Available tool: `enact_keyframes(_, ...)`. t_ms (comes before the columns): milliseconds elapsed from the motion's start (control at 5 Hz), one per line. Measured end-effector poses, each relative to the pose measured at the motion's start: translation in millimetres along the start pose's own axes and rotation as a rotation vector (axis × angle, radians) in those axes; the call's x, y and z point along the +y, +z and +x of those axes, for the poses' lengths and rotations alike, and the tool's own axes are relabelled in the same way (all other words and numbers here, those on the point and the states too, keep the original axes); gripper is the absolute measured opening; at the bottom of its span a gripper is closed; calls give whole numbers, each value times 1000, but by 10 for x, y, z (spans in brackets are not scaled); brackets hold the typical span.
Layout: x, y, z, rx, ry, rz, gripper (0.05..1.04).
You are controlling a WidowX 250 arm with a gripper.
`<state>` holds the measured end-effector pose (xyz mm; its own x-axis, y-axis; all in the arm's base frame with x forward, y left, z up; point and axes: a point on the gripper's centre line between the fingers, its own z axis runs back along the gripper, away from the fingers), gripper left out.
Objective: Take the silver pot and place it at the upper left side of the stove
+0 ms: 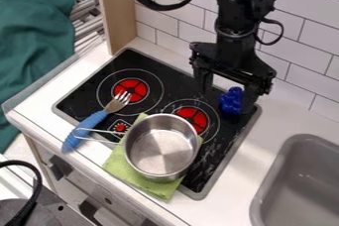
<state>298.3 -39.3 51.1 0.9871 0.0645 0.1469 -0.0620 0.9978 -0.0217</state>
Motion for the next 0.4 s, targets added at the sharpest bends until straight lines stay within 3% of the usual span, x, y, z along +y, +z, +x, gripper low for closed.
enact_keyframes(200,13,-86,-70,32,6,6,1010)
enact_keyframes(400,37,-174,-312,30,20,24,1010)
